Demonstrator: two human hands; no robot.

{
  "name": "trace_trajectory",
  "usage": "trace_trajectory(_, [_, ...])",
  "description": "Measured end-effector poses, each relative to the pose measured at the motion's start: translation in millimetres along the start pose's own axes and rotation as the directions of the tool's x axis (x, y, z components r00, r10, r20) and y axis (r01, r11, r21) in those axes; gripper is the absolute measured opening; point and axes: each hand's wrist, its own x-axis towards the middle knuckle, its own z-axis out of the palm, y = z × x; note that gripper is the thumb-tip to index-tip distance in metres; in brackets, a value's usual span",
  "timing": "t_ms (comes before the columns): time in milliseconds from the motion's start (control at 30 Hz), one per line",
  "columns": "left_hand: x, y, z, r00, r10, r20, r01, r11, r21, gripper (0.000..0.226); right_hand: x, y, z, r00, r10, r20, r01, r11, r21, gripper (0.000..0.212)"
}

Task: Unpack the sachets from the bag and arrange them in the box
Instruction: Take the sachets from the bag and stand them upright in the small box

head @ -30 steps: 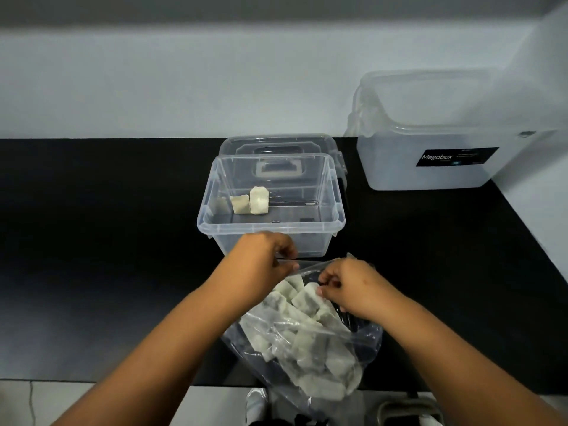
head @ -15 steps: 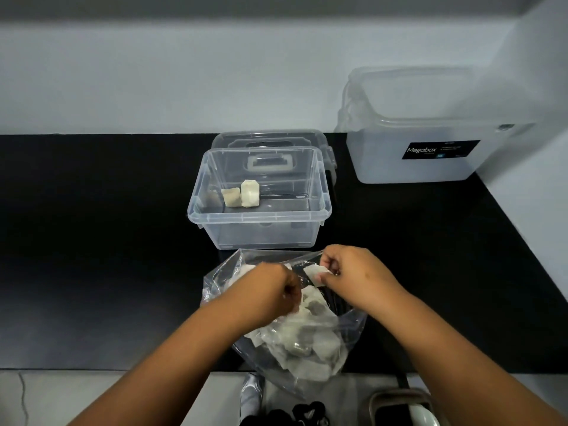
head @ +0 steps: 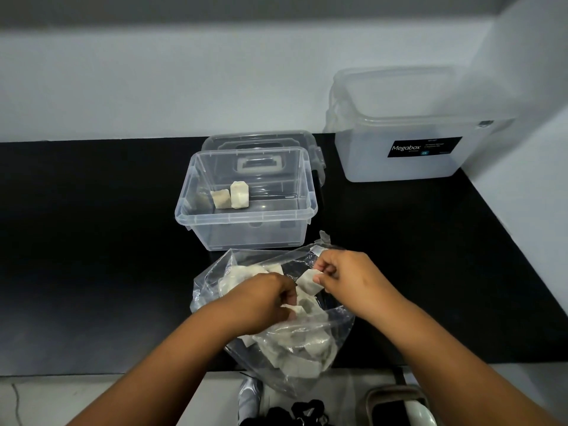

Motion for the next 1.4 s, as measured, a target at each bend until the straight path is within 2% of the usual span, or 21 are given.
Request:
trace_trajectory(233, [-5.1,1.0,-15.7,0.997,-0.072,-0.012,0.069,0.982,-0.174,0.023,2.1,1.5,-0.4,1.000,-0.004,-0.010,0.005,1.000,0.018,0.008])
trace_trajectory(433, [-10.8,-6.1,-35.8,0.997,-0.081,0.000,0.077,0.953,-0.292,0.012,0.8,-8.0,-9.4,0.999,-0.034,0.004,0.033,0.999,0.026,0.009])
trace_trajectory(767, [-20.1,-2.7,-101.4,0.980,-0.003,-0.201,-0.037,0.980,-0.195,0.008,13.3,-56.0,-62.3,0.989,-0.151,-0.003,0.151,0.988,-0.022,0.003])
trace_trajectory(1033, [-17.8,-12.0,-175.1,0.911,0.000,-0.413,-0.076,0.983,-0.170,0.008,64.1,-96.7,-100.4,0.972,-0.225,-0.074,0.223,0.974,-0.030,0.005])
trace_trajectory(1233, [-5.8,-34.9,-198.9,0.850,-0.021,-0.526,-0.014,0.998,-0.063,0.007,121.7,-112.2,-87.0,0.968,-0.235,-0.087,0.231,0.971,-0.058,0.005])
trace_trajectory(1400, [9.7,-58.3,-196.5,0.848,-0.088,-0.522,0.043,0.994,-0.096,0.008,173.1,-115.1,-50.2,0.986,-0.164,0.026,0.166,0.961,-0.220,0.009])
